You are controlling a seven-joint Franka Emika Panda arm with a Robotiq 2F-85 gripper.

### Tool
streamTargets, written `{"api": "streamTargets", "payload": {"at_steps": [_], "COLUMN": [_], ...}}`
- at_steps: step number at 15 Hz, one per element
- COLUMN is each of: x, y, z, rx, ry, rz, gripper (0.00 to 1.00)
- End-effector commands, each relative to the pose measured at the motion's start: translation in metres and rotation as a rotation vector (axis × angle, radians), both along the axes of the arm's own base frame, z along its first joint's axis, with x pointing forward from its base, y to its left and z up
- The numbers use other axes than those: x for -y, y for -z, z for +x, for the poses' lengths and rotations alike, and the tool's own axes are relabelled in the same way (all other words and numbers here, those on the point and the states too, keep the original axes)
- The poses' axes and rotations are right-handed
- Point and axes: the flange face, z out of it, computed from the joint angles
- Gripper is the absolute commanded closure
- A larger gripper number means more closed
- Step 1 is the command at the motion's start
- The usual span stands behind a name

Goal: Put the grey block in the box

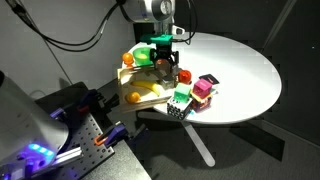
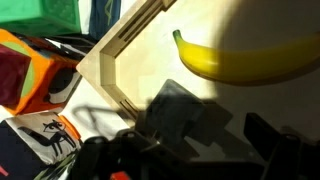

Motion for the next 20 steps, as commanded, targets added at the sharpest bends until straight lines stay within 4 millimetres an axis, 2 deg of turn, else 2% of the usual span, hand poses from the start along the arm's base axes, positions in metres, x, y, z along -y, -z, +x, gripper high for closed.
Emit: {"api": "streamTargets", "payload": {"at_steps": [1,11,20], "x": [0.013,0.046,0.069], "y": [-0.022,-0.071,-0.105], "z": [-0.006,-0.037,-0.092], "rx": [0.028,0.047,-0.129], "ry": [0.018,0.130,0.199], "rz": [0.001,0.027,-0.002], "gripper": [0.00,0.00,0.00]}}
